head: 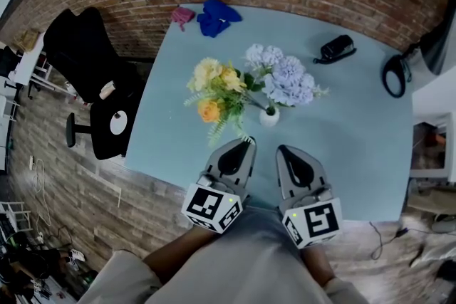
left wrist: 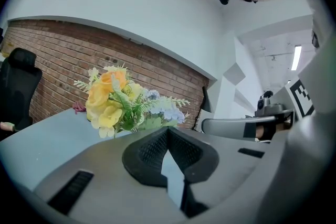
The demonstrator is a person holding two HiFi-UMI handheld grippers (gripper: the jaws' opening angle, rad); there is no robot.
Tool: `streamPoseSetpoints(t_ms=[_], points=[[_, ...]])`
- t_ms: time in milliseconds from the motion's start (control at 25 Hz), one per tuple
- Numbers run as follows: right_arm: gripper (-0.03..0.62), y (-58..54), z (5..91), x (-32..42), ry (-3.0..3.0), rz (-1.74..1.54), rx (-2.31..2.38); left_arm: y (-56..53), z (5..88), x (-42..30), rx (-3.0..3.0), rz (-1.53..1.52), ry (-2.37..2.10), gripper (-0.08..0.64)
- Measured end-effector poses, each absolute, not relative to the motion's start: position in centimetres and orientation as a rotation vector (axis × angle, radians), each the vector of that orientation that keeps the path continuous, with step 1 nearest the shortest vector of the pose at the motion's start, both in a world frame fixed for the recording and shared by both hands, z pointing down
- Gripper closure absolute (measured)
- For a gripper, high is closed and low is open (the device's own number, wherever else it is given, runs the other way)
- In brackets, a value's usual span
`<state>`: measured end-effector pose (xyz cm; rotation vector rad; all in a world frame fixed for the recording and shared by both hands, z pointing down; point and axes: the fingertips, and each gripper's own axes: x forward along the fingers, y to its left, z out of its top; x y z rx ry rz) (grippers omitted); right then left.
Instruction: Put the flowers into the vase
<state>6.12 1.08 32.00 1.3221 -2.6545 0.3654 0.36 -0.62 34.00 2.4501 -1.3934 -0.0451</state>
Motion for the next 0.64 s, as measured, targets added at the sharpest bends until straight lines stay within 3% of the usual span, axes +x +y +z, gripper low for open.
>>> streamPoseSetpoints(t_ms=[640], points=[[0.569, 1.3, 31.87, 6.26, -2.629, 0.371, 1.336, -0.53, 33.63, 0.88, 2.484, -0.04, -1.367, 0.54]])
